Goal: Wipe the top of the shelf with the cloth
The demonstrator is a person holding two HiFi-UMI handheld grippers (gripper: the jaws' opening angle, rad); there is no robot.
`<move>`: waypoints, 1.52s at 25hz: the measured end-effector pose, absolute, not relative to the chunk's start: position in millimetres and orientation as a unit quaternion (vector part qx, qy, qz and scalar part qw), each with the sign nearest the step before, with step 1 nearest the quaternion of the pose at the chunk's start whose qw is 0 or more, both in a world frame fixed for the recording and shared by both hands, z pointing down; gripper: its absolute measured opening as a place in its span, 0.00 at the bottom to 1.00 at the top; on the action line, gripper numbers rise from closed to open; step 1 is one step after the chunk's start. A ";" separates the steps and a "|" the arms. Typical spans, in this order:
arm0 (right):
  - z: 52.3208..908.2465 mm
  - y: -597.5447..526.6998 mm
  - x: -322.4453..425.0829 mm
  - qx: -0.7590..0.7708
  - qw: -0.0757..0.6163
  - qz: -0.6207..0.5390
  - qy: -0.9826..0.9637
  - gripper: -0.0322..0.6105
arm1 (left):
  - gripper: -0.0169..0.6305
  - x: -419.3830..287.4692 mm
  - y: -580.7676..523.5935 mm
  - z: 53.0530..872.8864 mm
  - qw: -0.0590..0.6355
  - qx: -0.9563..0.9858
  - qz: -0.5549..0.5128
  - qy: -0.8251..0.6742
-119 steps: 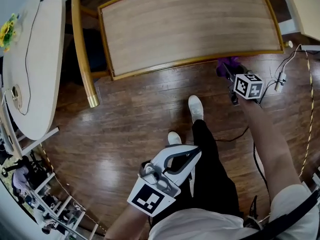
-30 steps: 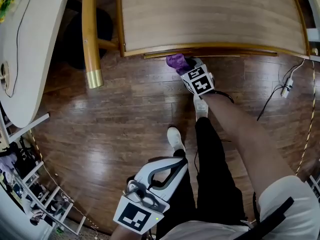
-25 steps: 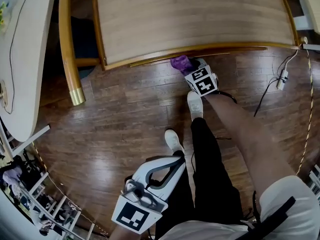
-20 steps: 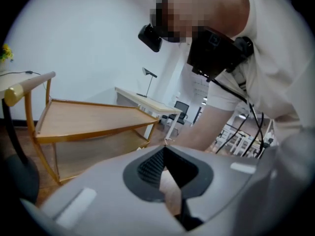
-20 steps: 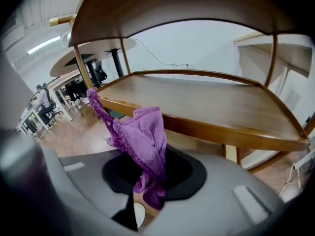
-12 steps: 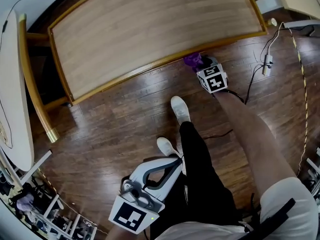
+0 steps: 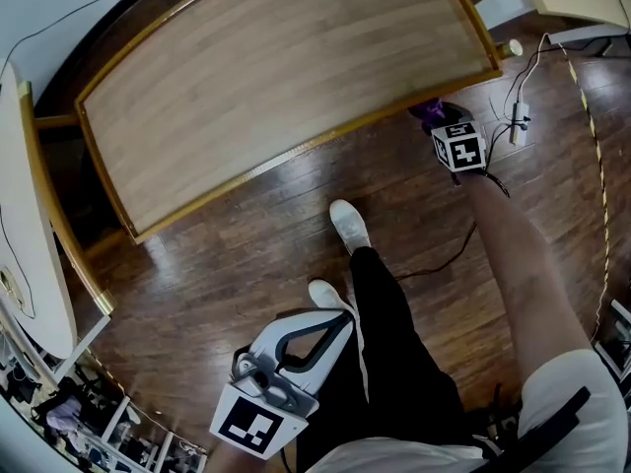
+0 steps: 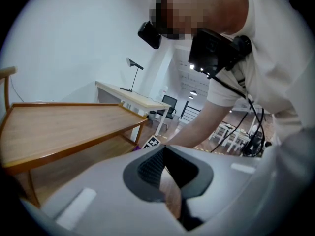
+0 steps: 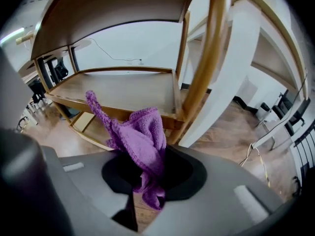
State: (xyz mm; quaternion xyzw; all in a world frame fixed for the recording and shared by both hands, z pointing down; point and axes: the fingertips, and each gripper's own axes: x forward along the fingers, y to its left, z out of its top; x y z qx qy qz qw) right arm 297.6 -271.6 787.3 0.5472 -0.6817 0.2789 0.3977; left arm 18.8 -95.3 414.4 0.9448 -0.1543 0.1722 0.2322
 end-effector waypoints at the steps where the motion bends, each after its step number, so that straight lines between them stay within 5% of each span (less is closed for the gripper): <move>1: 786.4 -272.1 308.6 0.553 0.400 0.281 -0.675 0.21 | 0.05 20.1 -97.9 414.6 0.231 0.945 0.174 -0.154; 15: 752.0 -200.4 318.9 0.539 0.401 0.320 -0.667 0.21 | 0.05 15.9 -108.3 386.6 0.196 0.949 0.178 -0.170; 31: 467.7 104.3 141.2 0.516 0.194 0.296 -0.780 0.21 | 0.05 -132.5 131.9 307.7 0.138 0.947 0.147 -0.252; 38: 365.2 211.3 125.6 0.512 0.160 0.295 -0.790 0.21 | 0.05 -154.3 213.2 263.6 0.119 0.945 0.159 -0.261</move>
